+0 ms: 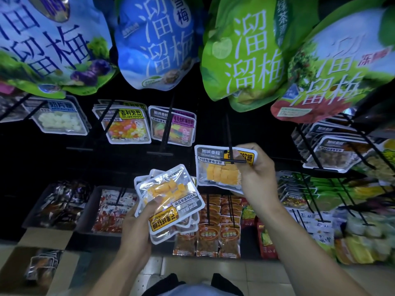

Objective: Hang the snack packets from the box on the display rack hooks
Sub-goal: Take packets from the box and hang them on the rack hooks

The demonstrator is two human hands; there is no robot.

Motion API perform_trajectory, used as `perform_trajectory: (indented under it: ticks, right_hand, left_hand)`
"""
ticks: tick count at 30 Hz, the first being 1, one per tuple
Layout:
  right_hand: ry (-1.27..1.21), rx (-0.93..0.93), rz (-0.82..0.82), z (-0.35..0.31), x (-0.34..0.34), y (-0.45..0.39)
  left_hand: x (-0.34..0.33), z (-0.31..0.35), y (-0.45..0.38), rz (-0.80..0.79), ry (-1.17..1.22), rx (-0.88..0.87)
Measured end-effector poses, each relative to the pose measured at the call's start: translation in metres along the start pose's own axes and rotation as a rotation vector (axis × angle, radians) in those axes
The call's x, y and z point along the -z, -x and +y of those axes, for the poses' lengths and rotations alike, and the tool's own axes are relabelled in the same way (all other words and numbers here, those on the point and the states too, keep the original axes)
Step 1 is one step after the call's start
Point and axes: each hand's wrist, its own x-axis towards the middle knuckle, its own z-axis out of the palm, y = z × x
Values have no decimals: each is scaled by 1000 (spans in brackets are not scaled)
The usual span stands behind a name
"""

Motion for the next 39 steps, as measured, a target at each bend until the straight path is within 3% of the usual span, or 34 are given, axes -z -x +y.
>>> perform_trajectory:
  ticks: [15, 22, 39]
  right_hand:
    - [26, -6, 105, 4, -8, 2]
    - [46, -9, 150, 4, -6, 3]
    - [106, -75, 150, 16, -8, -30]
  left_hand:
    - [21, 1, -13, -2, 80, 13]
    - [18, 3, -11, -76, 88, -9]
    - [11, 2, -3, -120, 111, -18]
